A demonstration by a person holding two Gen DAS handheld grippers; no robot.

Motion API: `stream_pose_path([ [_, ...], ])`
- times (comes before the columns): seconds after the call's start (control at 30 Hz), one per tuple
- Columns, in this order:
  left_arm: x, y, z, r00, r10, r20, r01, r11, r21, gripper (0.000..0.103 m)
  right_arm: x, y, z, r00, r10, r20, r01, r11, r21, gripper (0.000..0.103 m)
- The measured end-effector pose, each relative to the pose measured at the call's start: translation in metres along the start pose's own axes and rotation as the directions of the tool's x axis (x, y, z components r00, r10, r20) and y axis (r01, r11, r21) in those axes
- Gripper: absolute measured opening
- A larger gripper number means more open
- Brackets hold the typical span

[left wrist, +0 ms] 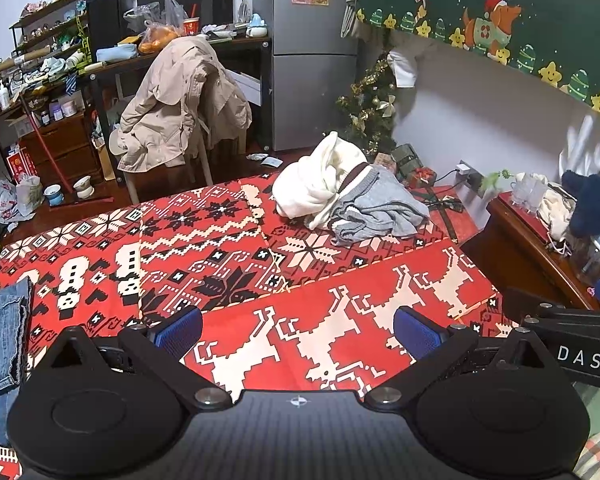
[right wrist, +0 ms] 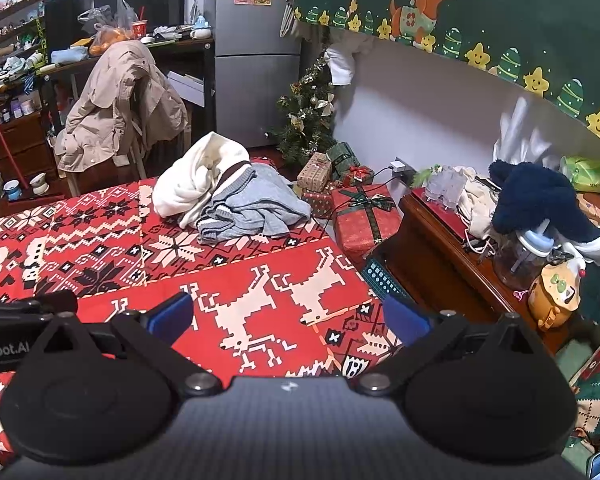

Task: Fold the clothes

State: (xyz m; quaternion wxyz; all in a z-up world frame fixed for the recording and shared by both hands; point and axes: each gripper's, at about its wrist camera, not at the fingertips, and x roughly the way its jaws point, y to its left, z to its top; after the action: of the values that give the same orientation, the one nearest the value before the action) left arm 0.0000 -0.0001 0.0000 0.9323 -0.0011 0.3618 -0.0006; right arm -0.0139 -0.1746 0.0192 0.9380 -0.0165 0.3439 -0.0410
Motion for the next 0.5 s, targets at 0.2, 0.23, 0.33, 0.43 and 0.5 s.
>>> stream_pose_path([
  [0.2, -0.001, 0.002, -0.003, 0.999, -0.022, 0.03, 0.023, 0.999, -0.026, 0.103, 0.0, -0.002, 0.0, 1.0, 0.002, 0.001, -0.002, 1.0, -0.002, 0.102],
  [0.23, -0.002, 0.0, -0.004, 0.999, -0.016, 0.03, 0.016, 1.0, -0.019, 0.103, 0.0, 0.0, 0.0, 1.0, 0.001, 0.001, -0.001, 1.0, -0.004, 0.102],
  [0.33, -0.006, 0.005, -0.002, 1.0, -0.018, 0.016, 0.018, 1.0, -0.018, 0.103, -0.001, 0.0, 0.0, 1.0, 0.0, 0.001, 0.0, 1.0, -0.007, 0.102],
  [0.43, -0.004, 0.003, -0.002, 1.0, -0.014, 0.011, 0.014, 1.0, -0.012, 0.103, -0.001, 0.001, 0.0, 1.0, -0.002, -0.001, 0.002, 1.0, -0.008, 0.102],
  [0.5, -0.003, 0.002, -0.003, 1.0, -0.013, 0.011, 0.013, 1.0, -0.008, 0.103, -0.001, 0.001, 0.0, 1.0, -0.002, -0.001, 0.002, 1.0, -0.008, 0.102],
])
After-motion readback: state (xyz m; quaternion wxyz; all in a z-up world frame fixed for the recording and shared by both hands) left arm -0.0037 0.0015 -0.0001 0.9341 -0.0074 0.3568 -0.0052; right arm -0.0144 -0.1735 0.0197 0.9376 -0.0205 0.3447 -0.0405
